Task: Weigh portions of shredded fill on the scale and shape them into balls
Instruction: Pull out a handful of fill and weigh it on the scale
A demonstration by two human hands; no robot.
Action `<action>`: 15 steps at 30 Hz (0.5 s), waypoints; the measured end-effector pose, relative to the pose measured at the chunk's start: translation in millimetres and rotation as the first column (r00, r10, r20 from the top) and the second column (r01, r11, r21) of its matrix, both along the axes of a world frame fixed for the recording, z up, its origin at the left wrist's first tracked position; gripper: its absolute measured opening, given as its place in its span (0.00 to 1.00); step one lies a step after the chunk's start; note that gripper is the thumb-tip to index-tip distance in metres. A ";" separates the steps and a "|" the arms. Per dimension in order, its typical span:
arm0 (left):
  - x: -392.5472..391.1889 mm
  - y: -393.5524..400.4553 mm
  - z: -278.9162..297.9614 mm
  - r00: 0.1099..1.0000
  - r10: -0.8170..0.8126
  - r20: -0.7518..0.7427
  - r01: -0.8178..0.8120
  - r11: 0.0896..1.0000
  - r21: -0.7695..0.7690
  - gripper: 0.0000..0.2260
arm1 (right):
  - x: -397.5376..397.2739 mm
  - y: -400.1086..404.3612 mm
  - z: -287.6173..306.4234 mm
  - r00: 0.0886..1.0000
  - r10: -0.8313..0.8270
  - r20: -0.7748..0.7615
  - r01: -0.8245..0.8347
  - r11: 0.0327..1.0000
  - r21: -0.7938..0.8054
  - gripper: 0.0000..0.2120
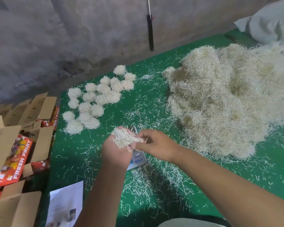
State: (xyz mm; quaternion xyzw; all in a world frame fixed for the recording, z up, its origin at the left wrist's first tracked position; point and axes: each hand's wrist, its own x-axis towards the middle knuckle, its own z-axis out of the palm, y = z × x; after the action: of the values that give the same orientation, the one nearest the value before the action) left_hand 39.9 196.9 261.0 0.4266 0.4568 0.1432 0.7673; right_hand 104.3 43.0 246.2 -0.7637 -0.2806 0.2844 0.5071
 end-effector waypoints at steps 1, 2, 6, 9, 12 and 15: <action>0.8 -3.4 1.0 1.000 0.022 -0.010 -0.022 1.000 -0.006 0.21 | 0.4 0.6 1.5 1.000 0.004 0.014 -0.004 1.000 -0.010 0.14; 0.6 -7.1 2.6 0.998 0.047 -0.028 -0.047 0.999 0.007 0.21 | 1.8 0.0 2.1 0.999 0.011 0.034 -0.010 1.000 -0.015 0.13; 1.2 -2.7 3.9 0.987 0.074 -0.146 -0.057 0.992 0.113 0.12 | 7.7 -6.6 -3.8 0.998 0.048 0.043 -0.050 0.998 0.043 0.22; 0.7 11.3 -7.9 0.954 0.083 -0.290 -0.017 0.975 0.224 0.06 | 7.4 -5.5 -6.4 0.993 0.094 0.077 -0.097 0.995 0.034 0.21; -0.5 18.3 -10.4 0.912 0.142 -0.386 0.000 0.938 0.345 0.05 | 7.6 -3.7 -8.0 0.988 0.127 0.091 -0.129 0.991 0.018 0.20; 0.8 38.2 -4.3 0.874 0.288 -0.392 -0.115 0.905 0.409 0.05 | 14.7 -12.6 -11.3 0.988 0.122 0.095 -0.124 0.992 0.013 0.19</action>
State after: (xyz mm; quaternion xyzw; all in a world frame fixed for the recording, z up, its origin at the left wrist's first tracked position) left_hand 40.7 235.2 256.7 0.5347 0.6265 0.2070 0.5280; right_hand 119.0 30.4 234.9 -0.7527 -0.3533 0.2762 0.4820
